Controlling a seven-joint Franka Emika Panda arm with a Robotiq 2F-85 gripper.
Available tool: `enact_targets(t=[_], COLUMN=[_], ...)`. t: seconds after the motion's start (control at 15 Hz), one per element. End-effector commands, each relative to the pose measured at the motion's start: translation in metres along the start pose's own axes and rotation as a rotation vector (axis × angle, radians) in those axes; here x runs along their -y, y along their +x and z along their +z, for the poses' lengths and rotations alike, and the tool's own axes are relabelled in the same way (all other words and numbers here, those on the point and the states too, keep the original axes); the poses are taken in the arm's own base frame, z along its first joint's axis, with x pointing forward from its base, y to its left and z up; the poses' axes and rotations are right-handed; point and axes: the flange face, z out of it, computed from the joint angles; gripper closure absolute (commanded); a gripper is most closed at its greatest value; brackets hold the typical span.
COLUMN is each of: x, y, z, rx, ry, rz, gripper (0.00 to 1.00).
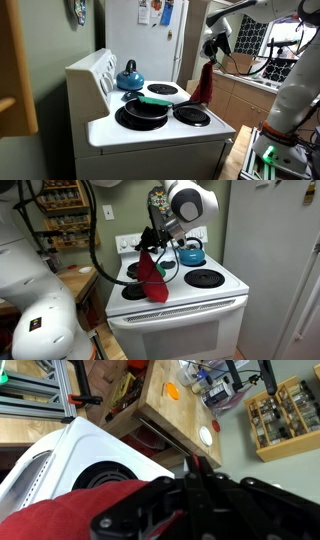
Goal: Unfold the red towel on the stove
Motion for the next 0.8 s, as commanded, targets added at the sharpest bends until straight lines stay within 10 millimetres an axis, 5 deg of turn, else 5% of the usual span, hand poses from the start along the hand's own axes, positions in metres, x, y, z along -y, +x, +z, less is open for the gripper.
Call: enact_targets(t=[0.0, 0.73], x=[-0.025, -0.038], y=[0.018, 0.069], z=[-0.009, -0.049], rx=[-0.047, -0.451], ry=[-0.078, -0.573], rz=[0.027, 0.041], gripper=[0.99, 0.99])
